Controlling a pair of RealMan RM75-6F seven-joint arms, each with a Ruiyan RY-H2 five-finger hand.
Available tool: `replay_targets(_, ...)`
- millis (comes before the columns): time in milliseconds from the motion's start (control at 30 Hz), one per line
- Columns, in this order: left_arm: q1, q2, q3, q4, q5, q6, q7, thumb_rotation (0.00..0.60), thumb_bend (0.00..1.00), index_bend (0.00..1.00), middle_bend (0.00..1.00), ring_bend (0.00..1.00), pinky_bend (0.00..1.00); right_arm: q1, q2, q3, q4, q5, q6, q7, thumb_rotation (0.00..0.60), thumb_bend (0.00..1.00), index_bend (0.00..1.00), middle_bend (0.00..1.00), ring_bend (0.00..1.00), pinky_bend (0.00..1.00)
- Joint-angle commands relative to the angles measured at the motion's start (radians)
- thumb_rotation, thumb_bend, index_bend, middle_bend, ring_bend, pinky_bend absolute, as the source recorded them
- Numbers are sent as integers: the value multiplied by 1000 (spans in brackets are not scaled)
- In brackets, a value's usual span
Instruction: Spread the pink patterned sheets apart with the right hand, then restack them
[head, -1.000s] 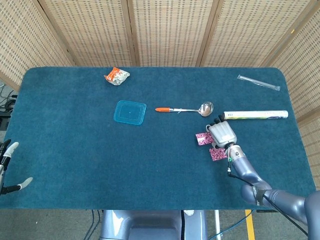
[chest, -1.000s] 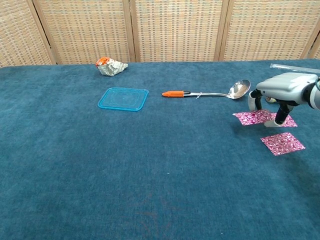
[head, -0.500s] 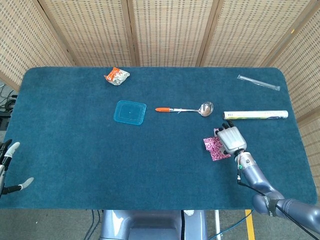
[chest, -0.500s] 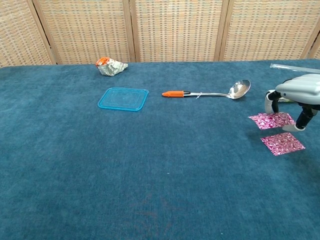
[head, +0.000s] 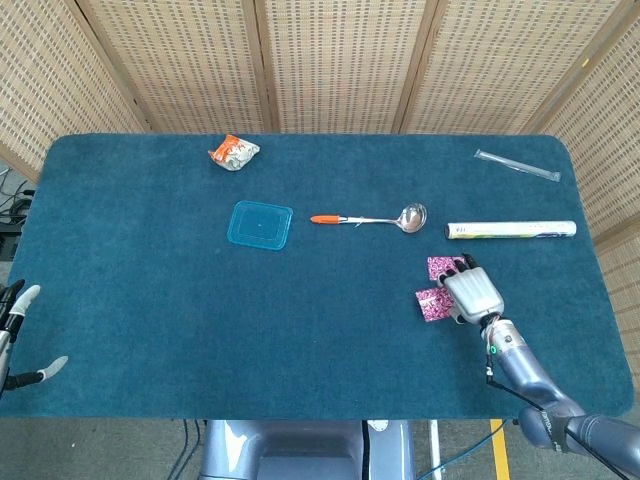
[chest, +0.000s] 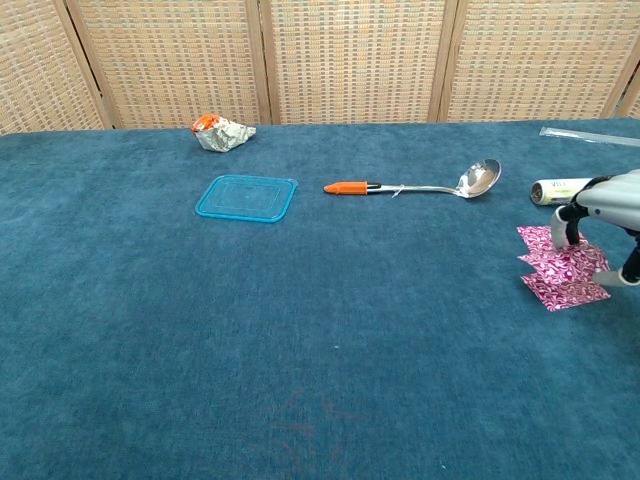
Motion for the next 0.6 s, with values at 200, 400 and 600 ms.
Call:
replay_targets(200,7,1,3,-4,1,9,3,471,0,68,0,0,0,-13,-27,-3,67,-37,-18,50,600,337,438,317,107,82)
replay_targets(400,10,4,4,-6,2,12,4,471,0,68,0,0,0,-16,-41,2,106,-56,-29,71,600,336,387,271,46,80)
replay_targets(600,10,4,4,-6,2,13,4,470,0,68,0,0,0,-22,-47,3,125,-67,-38,79,600,265,320,229,6,58)
